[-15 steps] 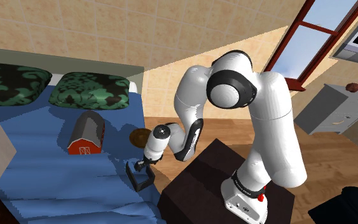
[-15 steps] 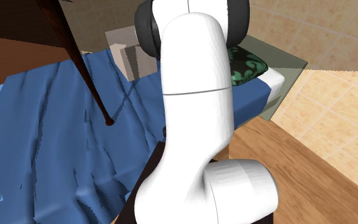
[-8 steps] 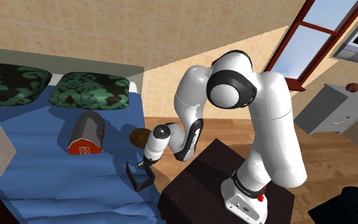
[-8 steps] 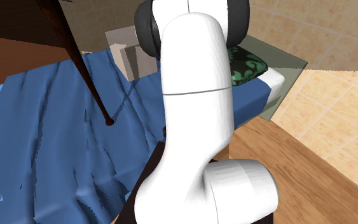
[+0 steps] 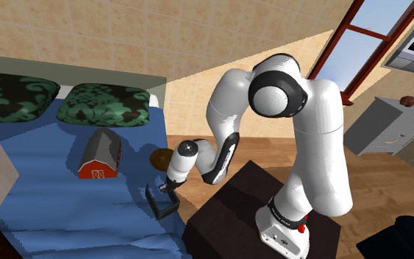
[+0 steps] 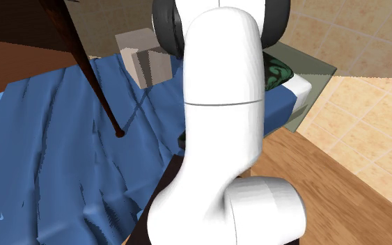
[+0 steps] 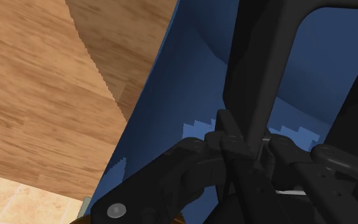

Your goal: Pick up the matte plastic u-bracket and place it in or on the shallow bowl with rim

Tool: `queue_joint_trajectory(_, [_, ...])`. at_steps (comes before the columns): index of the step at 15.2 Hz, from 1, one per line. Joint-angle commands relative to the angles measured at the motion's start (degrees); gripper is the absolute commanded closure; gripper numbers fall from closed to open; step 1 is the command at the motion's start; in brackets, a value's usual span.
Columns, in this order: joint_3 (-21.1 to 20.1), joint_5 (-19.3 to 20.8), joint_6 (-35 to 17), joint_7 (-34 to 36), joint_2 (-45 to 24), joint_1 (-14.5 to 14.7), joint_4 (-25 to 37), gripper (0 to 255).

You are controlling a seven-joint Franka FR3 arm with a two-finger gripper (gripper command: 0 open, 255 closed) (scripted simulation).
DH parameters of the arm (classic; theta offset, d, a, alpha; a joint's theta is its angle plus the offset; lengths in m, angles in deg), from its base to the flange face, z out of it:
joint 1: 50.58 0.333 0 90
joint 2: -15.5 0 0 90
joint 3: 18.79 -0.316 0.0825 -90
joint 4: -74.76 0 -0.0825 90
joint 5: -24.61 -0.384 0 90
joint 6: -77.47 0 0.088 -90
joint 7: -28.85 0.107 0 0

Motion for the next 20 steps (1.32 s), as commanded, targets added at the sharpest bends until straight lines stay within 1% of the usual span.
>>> queue_joint_trajectory(1, [-2.09, -0.72, 1.67, -1.54, 2.37, -2.15, -1.22, 255])
queue_joint_trajectory(5, [-6.48, -3.25, 4.75, -5.09, 6.62, -6.35, -3.32, 255])
queue_joint_trajectory(9, [-11.0, -6.8, 7.59, -9.13, 10.71, -10.45, -5.29, 255])
queue_joint_trajectory(17, [-19.82, -16.49, 12.64, -18.34, 18.5, -17.74, -8.68, 255])
queue_joint_trajectory(20, [-20.84, -19.52, 13.23, -25.57, 17.17, -22.77, -6.21, 255])
